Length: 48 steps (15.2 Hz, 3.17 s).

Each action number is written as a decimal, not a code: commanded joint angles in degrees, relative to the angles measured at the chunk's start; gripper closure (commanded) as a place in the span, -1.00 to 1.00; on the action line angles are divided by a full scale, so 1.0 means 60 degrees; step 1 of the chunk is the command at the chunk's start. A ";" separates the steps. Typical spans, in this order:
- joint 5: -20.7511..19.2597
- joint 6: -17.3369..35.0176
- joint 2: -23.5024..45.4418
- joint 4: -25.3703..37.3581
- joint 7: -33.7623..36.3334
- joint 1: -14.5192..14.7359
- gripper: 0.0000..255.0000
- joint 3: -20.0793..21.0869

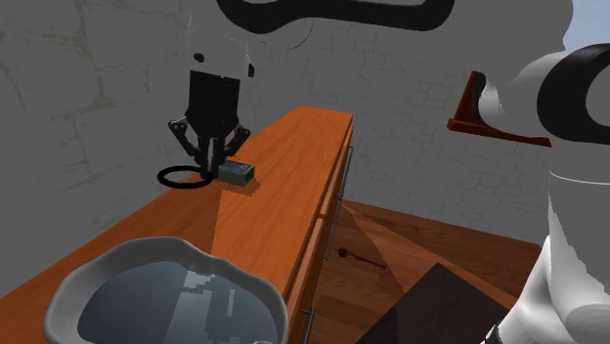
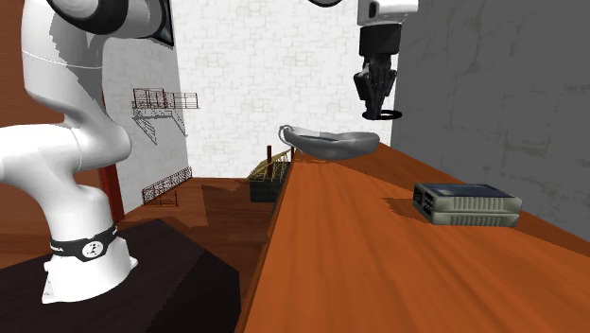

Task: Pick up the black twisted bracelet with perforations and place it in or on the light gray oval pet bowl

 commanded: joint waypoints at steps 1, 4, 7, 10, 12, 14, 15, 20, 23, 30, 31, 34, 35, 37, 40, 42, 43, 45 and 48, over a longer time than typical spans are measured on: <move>-0.0030 -0.0275 0.0049 0.0320 0.0053 0.0061 1.00 0.0009; -0.0110 -0.0744 0.0206 0.0945 0.0124 0.0180 1.00 0.0009; -0.0215 -0.1248 0.0413 0.1655 0.0202 0.0333 1.00 0.0006; 0.0036 -0.0935 -0.0222 0.0780 0.0425 0.0280 1.00 0.0144; 0.0276 -0.0657 -0.0796 0.0009 0.0645 0.0266 1.00 0.0278; 0.0501 -0.0432 -0.1312 -0.0643 0.0870 0.0294 1.00 0.0409; 0.0609 -0.0336 -0.1551 -0.0933 0.0987 0.0321 1.00 0.0473; 0.1092 0.0029 -0.2583 -0.2088 0.1617 0.0557 1.00 0.0806; 0.1378 0.0202 -0.3174 -0.2672 0.2139 0.0808 1.00 0.1069; 0.1533 0.1127 -0.3386 -0.3786 0.1933 0.0756 1.00 0.1037; 0.1548 0.1257 -0.3404 -0.3932 0.1908 0.0753 1.00 0.1034; 0.1585 0.1642 -0.3441 -0.4352 0.1842 0.0747 1.00 0.1031; 0.1594 0.1770 -0.3448 -0.4487 0.1822 0.0746 1.00 0.1030; 0.1607 0.2024 -0.3453 -0.4748 0.1786 0.0747 1.00 0.1031; 0.1615 0.2237 -0.3451 -0.4961 0.1758 0.0749 1.00 0.1033; 0.1614 0.2237 -0.3450 -0.4960 0.1759 0.0749 1.00 0.1033; 0.1614 0.2237 -0.3450 -0.4960 0.1759 0.0749 1.00 0.1033; 0.1614 0.2237 -0.3450 -0.4960 0.1759 0.0749 1.00 0.1033; 0.1614 0.2237 -0.3449 -0.4960 0.1759 0.0749 -1.00 0.1033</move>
